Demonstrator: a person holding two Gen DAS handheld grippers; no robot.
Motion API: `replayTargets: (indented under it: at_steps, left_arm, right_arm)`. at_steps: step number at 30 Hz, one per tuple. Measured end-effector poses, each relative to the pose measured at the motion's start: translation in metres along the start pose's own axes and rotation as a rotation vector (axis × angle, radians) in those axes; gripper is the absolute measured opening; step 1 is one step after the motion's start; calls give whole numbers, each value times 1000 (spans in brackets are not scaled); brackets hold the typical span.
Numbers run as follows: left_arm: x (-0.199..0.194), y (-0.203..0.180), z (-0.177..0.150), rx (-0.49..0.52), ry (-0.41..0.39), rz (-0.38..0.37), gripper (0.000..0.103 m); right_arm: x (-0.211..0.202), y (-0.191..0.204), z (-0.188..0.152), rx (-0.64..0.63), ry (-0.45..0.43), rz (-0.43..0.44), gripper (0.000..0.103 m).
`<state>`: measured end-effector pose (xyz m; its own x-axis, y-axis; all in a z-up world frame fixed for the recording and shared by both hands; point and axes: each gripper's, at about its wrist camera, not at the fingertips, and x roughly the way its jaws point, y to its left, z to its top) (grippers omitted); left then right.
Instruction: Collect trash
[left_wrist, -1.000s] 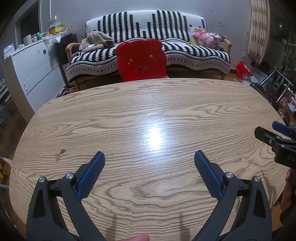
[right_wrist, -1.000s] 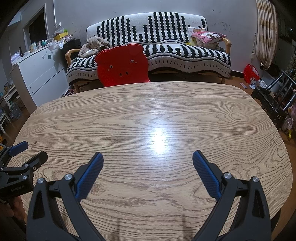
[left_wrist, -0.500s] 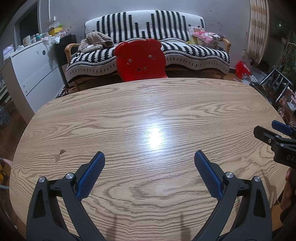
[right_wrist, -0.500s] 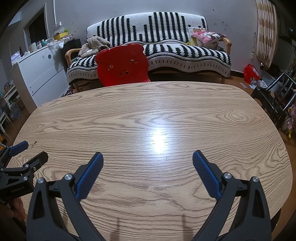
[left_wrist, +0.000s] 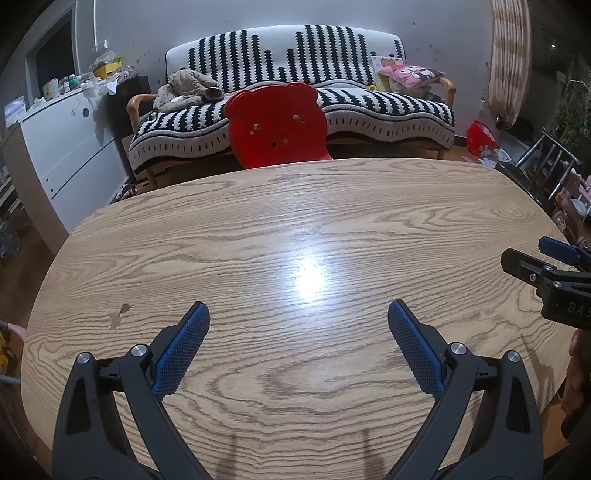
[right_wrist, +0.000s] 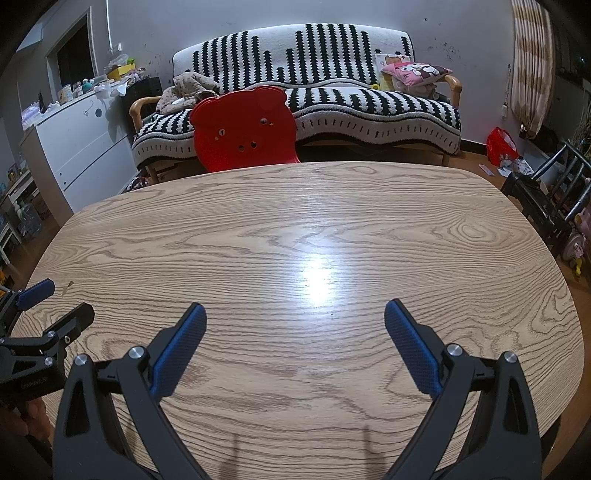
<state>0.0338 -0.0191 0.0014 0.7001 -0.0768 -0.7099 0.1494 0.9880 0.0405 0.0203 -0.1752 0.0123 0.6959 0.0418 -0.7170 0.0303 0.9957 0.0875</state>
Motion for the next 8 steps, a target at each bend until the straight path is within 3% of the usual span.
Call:
replayTargets:
  at_steps: [8]
  left_arm:
    - [3, 2, 1, -10, 16, -4, 94]
  right_arm:
    - [0, 0, 0, 0, 0, 0, 94]
